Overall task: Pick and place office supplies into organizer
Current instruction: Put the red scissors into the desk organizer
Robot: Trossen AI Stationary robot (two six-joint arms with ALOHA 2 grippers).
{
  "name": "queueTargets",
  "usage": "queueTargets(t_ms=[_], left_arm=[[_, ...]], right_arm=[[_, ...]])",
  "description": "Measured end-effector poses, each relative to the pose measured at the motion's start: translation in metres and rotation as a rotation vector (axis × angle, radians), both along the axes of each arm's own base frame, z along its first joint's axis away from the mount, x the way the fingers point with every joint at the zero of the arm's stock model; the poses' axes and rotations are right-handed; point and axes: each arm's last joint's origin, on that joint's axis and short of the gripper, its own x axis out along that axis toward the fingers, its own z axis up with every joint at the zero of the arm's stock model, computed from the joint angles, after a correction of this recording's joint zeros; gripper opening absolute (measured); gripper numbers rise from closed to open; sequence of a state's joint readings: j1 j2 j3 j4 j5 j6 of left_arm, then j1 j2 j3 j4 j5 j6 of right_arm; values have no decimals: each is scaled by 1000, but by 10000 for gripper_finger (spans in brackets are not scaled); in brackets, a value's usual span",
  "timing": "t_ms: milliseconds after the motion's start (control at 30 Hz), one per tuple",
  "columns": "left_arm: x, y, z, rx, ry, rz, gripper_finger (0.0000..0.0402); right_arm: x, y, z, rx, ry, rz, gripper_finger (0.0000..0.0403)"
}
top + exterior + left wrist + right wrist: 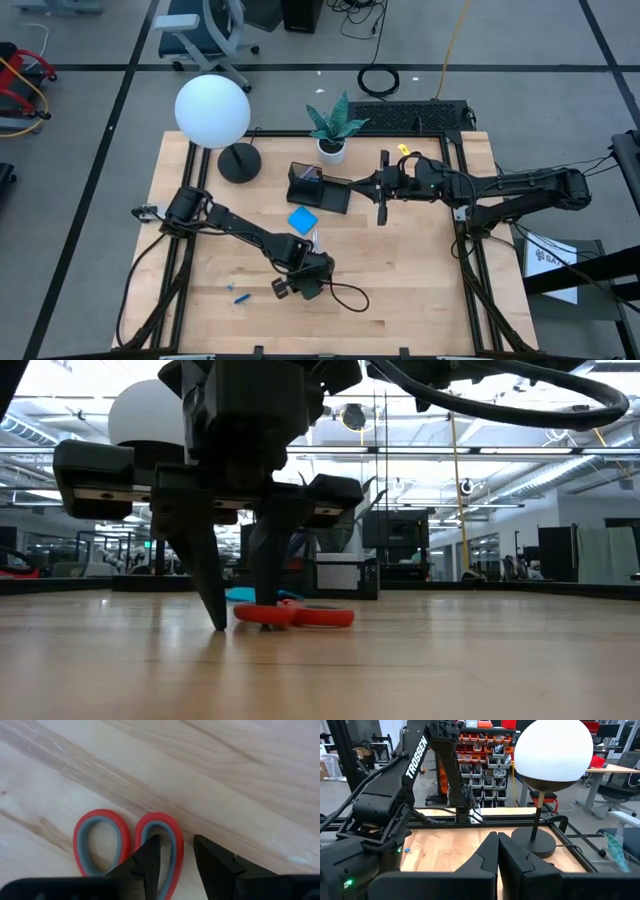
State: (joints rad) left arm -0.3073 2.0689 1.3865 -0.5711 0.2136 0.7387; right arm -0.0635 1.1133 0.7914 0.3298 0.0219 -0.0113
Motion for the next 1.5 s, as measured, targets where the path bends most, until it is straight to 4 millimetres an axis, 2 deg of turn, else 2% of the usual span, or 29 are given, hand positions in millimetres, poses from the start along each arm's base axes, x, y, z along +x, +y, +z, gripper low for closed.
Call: queueTargets(t_ms=[133,367,1033,1300,1500], left_arm=[[2,-1,0,7,-28,11,103],[4,-1,0,9,-52,7,24],[3,-1,2,-3,-30,66,25],[-3,3,20,27,-34,129,25],[-9,4,47,2,-83,191,25]], right_arm=[[0,0,0,0,0,0,0],[0,0,-1,1,10,0,0],[0,0,-5,-14,52,2,0],[0,0,-3,-32,35,3,0],[0,0,-2,-33,23,3,0]])
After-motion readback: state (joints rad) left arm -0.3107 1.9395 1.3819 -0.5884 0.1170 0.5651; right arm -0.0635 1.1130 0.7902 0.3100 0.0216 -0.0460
